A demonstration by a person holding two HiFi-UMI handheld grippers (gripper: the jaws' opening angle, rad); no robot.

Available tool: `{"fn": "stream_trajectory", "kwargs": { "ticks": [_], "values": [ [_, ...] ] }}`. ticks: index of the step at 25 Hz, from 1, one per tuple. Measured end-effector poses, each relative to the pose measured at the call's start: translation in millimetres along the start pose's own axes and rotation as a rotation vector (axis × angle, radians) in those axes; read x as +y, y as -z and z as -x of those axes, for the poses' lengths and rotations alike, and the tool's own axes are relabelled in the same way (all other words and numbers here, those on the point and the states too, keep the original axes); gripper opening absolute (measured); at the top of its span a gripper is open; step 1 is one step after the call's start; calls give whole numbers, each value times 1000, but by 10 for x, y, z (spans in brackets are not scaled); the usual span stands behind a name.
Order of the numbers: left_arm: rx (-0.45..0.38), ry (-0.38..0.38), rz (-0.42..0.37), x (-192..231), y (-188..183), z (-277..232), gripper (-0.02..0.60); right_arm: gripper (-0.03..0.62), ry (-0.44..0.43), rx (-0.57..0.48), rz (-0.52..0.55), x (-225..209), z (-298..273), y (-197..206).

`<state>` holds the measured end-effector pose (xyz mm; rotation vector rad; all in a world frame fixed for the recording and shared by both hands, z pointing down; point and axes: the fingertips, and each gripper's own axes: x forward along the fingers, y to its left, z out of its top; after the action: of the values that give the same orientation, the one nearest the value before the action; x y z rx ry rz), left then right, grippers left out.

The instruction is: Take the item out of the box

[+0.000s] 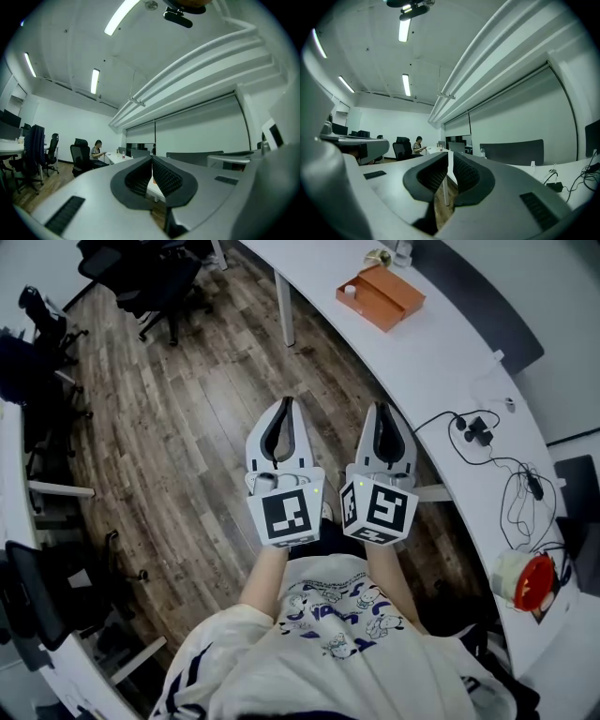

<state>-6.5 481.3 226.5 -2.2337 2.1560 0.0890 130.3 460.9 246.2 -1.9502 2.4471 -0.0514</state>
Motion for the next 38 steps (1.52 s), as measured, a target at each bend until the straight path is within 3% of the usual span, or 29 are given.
{"fn": "stream_trajectory", "kwargs": {
  "ticks": [14,24,38],
  "values": [
    [-9,-53,-7,-86,93,-805,18,54,-38,15,-25,-352,-864,81],
    [5,-101,-12,-5,160,-1137,18,54,-82,40,-45,-354,-1296,141],
    [44,-72,-23,360,343,-1844,18,54,-53,55,-54,-214,-2068,245]
  ]
}}
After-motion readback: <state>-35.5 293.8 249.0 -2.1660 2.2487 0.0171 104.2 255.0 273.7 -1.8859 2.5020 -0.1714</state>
